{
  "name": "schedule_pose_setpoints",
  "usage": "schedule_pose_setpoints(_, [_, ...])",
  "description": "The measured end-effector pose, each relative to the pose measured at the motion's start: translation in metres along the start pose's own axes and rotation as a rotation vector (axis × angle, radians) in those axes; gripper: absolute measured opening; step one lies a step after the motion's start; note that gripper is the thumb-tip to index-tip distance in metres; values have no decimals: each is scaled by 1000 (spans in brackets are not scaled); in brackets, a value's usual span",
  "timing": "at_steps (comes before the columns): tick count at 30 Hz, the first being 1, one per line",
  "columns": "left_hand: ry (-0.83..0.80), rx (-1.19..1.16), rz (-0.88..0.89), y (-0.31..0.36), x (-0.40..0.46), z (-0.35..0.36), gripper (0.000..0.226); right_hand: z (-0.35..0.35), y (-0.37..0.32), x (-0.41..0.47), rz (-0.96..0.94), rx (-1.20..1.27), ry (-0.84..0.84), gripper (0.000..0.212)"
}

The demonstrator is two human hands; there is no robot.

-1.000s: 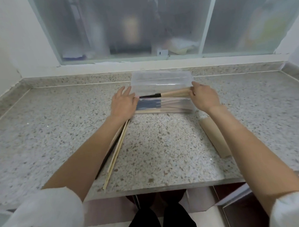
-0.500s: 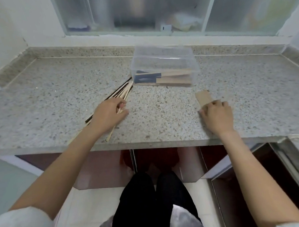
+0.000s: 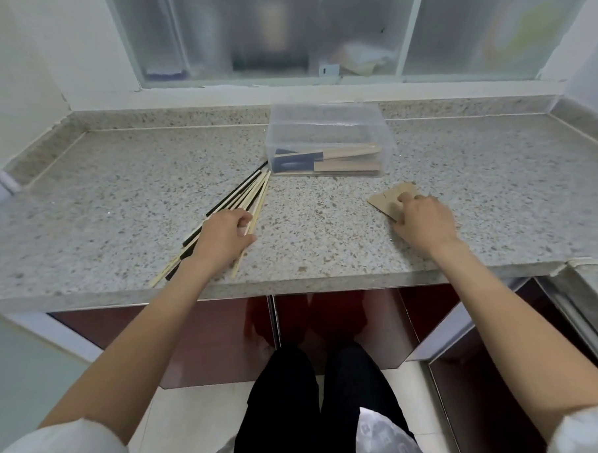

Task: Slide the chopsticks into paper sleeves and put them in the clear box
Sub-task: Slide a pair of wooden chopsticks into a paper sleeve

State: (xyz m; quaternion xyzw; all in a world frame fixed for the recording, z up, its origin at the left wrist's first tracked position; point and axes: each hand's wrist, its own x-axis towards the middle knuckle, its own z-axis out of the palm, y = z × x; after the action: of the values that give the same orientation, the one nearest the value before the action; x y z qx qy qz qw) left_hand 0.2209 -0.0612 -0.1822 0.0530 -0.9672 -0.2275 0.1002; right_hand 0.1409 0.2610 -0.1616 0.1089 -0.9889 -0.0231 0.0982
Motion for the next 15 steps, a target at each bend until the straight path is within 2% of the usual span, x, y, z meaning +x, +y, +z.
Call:
schedule_pose_setpoints(6, [-71, -61, -108, 4, 5, -5, 32, 3, -10, -3, -5, 275, 63, 46])
schedule_pose_setpoints(12, [-116, -110, -199, 1, 7, -6, 28, -8, -32, -11, 18, 534, 79, 44])
schedule_pose_setpoints(14, [-105, -160, -219, 2, 4, -10, 22, -15, -36, -15, 101, 810, 94, 40])
schedule_pose_setpoints(15, [-85, -185, -219, 2, 1, -12, 19, -20, -37, -18, 162, 1049, 79, 38])
